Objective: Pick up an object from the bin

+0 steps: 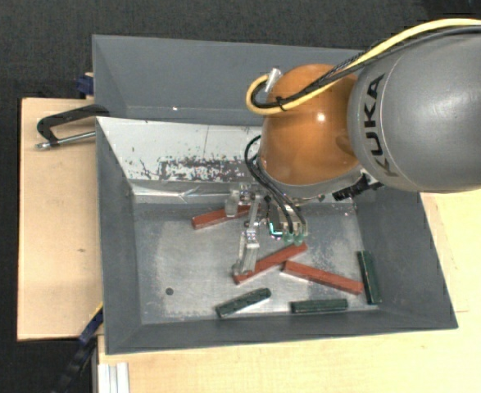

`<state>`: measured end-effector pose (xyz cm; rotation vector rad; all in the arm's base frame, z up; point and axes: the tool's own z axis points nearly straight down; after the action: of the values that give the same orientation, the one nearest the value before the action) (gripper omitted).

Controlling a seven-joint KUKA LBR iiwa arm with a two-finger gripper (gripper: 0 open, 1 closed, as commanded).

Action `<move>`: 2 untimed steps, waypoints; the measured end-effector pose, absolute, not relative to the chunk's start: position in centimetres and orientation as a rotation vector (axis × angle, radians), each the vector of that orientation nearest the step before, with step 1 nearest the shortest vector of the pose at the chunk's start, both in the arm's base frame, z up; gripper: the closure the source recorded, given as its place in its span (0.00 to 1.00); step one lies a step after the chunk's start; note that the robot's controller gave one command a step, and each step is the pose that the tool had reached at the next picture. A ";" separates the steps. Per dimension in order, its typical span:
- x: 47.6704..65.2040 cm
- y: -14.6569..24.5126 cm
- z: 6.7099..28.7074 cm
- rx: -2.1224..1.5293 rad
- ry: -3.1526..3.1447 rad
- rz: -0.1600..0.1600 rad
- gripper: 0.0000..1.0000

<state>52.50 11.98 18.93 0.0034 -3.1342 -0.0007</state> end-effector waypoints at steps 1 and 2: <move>52.7 11.9 19.3 0.001 -3.142 -0.003 0.00; 55.5 9.2 14.0 0.023 -3.149 -0.004 0.00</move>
Offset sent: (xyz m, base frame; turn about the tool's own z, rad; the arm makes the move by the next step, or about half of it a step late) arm 0.0535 -0.0586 -0.1102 -0.0213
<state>55.51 9.20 14.01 0.0229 -3.1491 -0.0039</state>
